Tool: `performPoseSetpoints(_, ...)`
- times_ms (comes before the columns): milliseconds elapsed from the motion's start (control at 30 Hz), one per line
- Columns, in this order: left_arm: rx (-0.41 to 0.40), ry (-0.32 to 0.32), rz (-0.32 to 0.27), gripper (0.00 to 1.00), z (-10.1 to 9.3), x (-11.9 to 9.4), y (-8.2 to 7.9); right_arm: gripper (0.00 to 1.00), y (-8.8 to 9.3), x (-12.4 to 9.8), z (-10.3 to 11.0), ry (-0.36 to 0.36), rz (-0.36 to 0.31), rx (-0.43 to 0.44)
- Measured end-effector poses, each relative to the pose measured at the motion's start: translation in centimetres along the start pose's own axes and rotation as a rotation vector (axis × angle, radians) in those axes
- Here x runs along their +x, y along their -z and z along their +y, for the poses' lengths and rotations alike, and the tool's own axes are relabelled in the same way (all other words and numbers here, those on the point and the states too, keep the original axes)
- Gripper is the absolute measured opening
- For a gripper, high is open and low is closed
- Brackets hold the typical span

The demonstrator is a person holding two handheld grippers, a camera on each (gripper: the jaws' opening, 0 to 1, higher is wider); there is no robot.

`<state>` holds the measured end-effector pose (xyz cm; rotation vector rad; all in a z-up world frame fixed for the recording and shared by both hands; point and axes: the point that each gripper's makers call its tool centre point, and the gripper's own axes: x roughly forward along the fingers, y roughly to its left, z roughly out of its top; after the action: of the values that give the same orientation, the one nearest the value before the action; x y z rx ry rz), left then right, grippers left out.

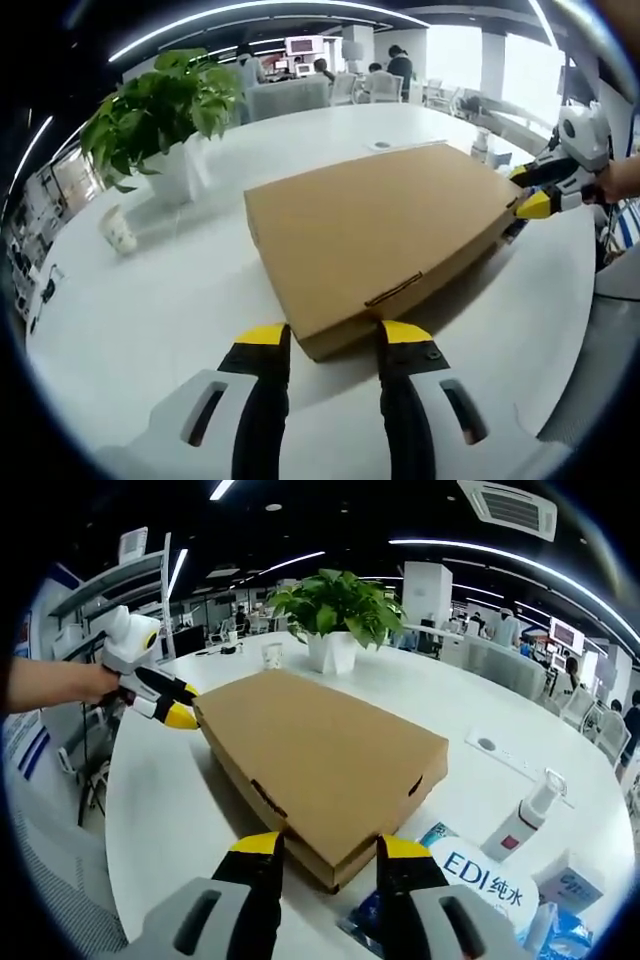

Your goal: Operate the shoe box by opening the lid, removing the specified soft item, and placing it in the target area until the item is outside and the box remains undamaged.

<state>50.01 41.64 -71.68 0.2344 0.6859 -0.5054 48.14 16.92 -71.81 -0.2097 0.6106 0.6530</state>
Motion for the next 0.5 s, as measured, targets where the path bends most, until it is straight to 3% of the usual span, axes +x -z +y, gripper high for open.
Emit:
performPoseSetpoints(300, 0.002, 0.005, 0.002, 0.36, -0.21, -0.05, -0.02, 0.34, -0.02, 0.03, 0.01, 0.004, -0.001, 0.004)
performPoseSetpoints(500, -0.003, 0.026, 0.016, 0.43, -0.73, -0.08, -0.03, 0.34, -0.15, -0.11, -0.11, -0.004, -0.006, 0.036)
